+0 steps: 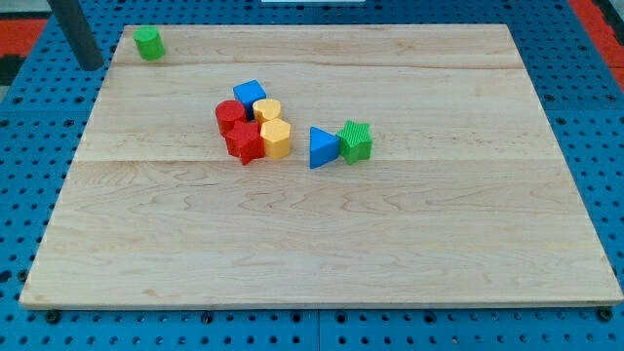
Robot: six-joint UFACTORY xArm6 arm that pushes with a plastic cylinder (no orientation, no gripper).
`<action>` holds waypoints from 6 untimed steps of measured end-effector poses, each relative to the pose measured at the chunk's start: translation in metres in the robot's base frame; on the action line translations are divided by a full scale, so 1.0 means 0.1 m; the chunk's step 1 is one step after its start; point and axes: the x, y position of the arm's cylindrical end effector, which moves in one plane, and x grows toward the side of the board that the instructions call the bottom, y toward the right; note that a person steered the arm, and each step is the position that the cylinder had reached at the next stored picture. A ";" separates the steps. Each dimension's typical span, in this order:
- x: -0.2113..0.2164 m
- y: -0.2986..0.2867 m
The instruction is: Point at red circle
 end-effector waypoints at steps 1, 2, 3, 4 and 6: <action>-0.29 0.01; -0.43 0.09; -0.28 0.50; -0.16 0.54; 1.22 0.70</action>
